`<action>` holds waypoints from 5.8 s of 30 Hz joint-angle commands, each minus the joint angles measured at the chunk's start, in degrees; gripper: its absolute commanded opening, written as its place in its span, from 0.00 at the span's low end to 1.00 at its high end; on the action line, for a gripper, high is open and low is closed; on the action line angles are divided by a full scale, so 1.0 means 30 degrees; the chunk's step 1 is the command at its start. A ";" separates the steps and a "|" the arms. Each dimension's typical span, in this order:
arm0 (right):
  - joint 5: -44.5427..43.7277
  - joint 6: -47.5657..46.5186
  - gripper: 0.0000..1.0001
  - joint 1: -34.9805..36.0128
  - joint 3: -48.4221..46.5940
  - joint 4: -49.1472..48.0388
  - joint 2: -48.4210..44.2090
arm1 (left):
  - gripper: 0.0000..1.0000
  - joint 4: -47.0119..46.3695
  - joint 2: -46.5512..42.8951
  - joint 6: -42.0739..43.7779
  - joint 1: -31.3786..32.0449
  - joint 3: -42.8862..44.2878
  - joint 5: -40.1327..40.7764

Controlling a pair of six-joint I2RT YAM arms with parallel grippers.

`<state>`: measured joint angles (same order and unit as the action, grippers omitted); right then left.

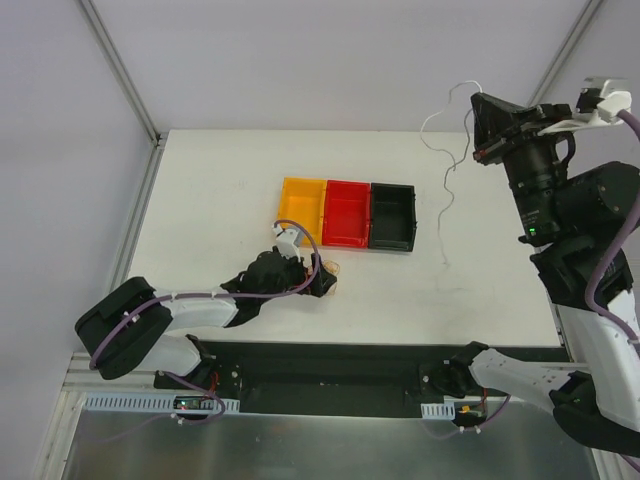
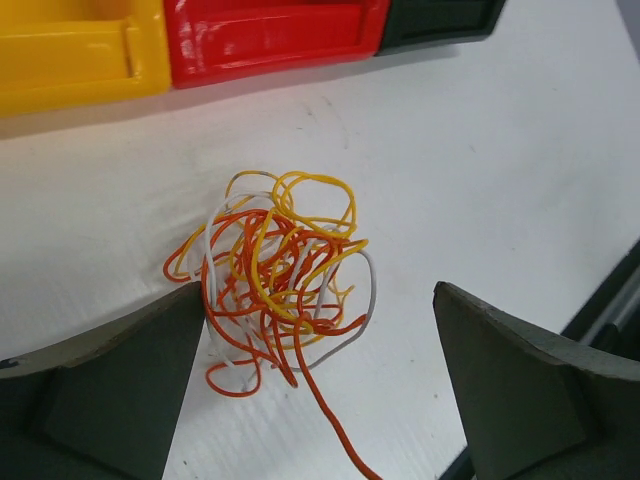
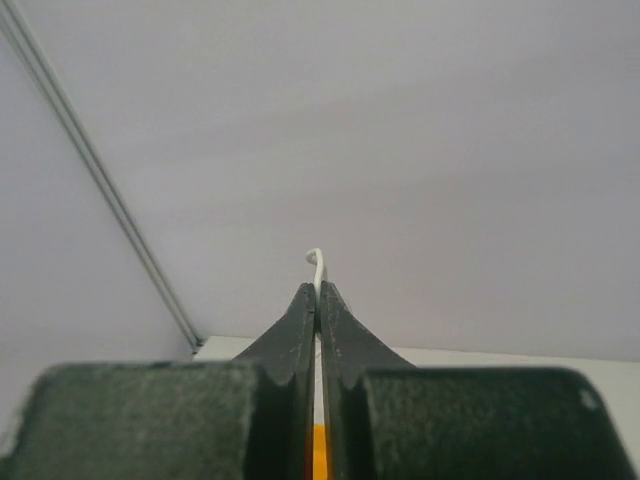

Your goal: Untangle the cables

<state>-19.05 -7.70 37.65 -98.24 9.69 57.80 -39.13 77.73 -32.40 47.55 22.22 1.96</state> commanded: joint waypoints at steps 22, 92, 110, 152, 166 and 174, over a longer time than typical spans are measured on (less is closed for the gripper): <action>0.1483 0.1627 0.01 -0.3992 -0.1320 -0.2179 0.4314 | 0.95 -0.4152 -0.2152 0.1719 0.0029 -0.1664 -0.2146; 0.3213 0.0868 0.01 -0.6045 -0.9472 0.0666 0.6662 | 0.98 -0.4211 -0.1303 0.1836 0.0000 -0.1195 -0.2820; 0.3830 0.2245 0.01 -0.6045 -0.6779 -0.0272 0.6309 | 0.98 -0.4240 -0.1302 0.1865 0.0000 -0.1166 -0.2849; 0.4769 0.3448 0.01 -0.6630 0.7729 0.1837 0.9968 | 0.98 -0.4504 -0.1947 0.1807 0.0000 -0.1693 -0.2703; 0.5029 0.2448 0.01 -0.7130 0.8158 0.0550 1.1525 | 0.98 -0.4533 -0.1741 0.1807 0.0000 -0.1576 -0.2702; 0.4504 0.3301 0.01 -0.5783 1.2118 -0.0917 1.0703 | 0.98 -0.4533 -0.1683 0.1778 0.0029 -0.1576 -0.2790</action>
<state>-4.10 1.32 18.00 -64.05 9.65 92.42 -49.06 73.34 -27.62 47.55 17.82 -5.63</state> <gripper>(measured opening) 0.012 0.983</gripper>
